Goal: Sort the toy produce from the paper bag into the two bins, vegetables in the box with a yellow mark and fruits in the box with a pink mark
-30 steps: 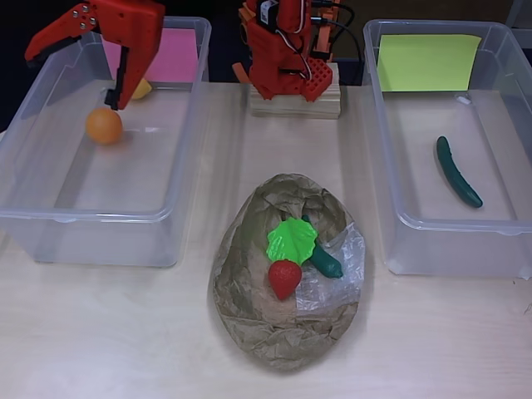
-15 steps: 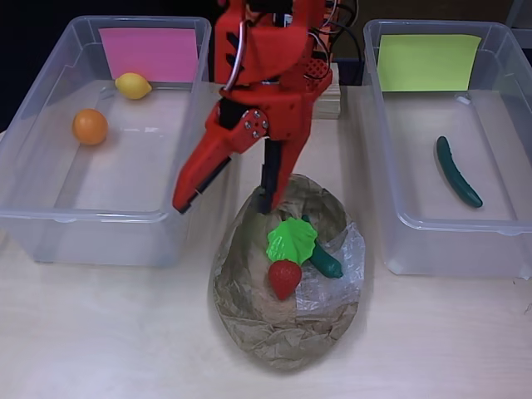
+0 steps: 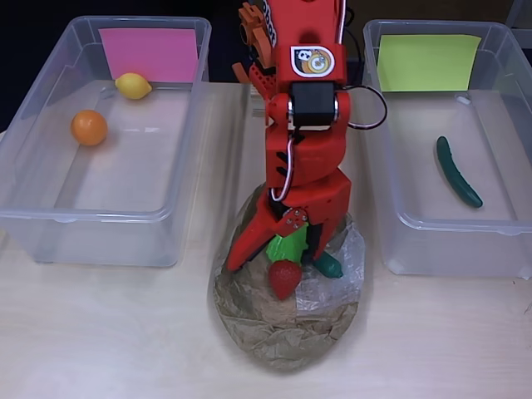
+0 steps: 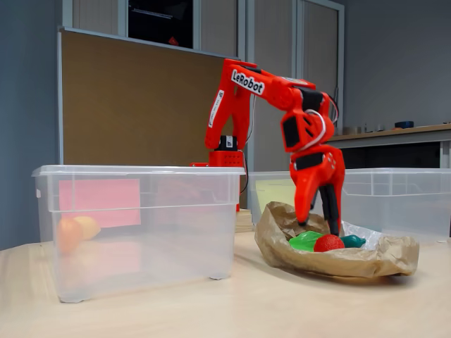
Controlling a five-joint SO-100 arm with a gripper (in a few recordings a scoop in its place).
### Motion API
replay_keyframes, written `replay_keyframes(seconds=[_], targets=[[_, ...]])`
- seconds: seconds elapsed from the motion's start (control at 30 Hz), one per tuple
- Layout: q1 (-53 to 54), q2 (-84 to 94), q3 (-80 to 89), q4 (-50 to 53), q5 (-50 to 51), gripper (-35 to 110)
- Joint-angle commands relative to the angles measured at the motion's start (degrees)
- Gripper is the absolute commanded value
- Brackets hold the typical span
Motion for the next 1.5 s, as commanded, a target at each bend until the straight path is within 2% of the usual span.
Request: replay_keyframes(seconds=[0.0, 0.27, 0.73, 1.03, 1.33, 1.47], targets=[[-1.6, -0.6, -2.8, -0.2, 3.9, 50], [-2.0, -4.4, -2.7, -2.0, 9.8, 45], [0.0, -7.6, -6.0, -1.6, 4.5, 15], [0.5, -0.3, -9.9, 7.8, -0.6, 17], [6.0, 19.0, -7.6, 23.3, -5.3, 17], [11.3, 29.9, -2.5, 26.5, -7.2, 17]])
